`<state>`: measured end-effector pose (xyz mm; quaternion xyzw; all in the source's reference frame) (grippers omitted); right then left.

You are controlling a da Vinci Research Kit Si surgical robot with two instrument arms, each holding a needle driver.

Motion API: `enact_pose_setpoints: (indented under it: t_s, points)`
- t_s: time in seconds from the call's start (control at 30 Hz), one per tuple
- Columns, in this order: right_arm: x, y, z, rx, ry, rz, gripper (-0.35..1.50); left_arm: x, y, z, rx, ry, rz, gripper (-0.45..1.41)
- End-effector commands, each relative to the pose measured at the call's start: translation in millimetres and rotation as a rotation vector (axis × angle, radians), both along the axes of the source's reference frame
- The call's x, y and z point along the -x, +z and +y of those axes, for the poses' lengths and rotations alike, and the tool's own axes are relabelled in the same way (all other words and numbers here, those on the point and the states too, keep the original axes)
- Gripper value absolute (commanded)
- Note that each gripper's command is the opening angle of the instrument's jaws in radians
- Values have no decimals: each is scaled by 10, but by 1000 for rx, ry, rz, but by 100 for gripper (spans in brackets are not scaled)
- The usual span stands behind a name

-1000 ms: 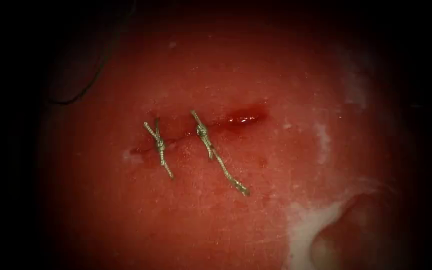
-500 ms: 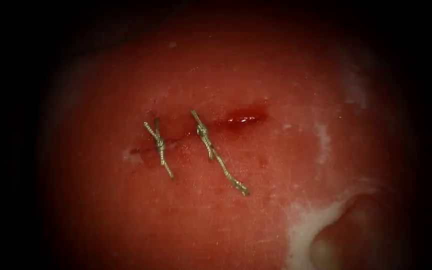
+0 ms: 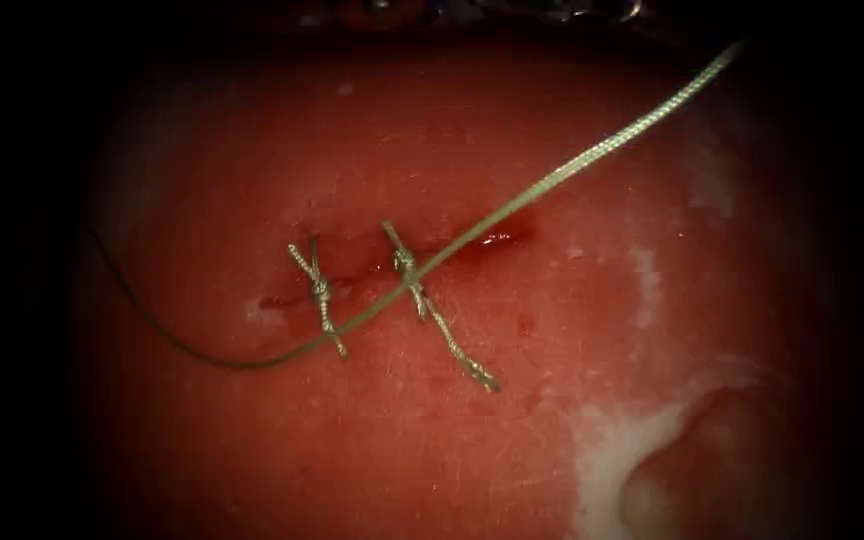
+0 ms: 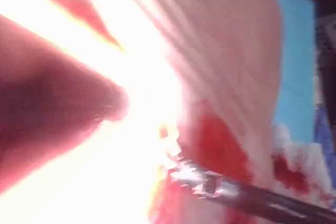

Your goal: Wound Closure

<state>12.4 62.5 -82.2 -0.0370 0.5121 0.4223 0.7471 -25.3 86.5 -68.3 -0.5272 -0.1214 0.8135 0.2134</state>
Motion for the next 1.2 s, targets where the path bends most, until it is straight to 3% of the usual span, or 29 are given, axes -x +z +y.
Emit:
enact_pose_setpoints:
  t_s: [0.03, 0.37, 0.57, 0.67, 0.8, 0.9, 0.97, 1.03, 1.2]
  points:
    - [-13, 2, -6, -3, -16, 14, 138, -3, 18, -10, -8, -5, 1, 78]
    - [-54, -14, -47, -11, -154, 84, 131, -46, 82, -30, -24, -45, 42, 78]
    - [-65, -8, -53, -20, -200, 92, 131, -130, 64, -42, -52, -95, 21, 78]
    - [-71, -6, -56, -24, -209, 88, 131, -150, 49, -53, -56, -110, 13, 78]
    - [-79, -3, -59, -24, -228, 96, 131, -140, 47, -60, -17, -60, -6, 77]
    - [-76, -2, -60, -21, -230, 94, 130, -109, 67, -67, 86, 137, 58, 69]
    - [-75, -1, -59, -20, -226, 90, 130, -101, 72, -71, 96, 194, 99, 66]
    - [-77, 0, -59, -19, -220, 85, 130, -89, 80, -80, 118, 220, 151, 61]
    - [-82, 2, -62, -21, -220, 76, 130, -78, 84, -107, 156, 252, 172, 38]
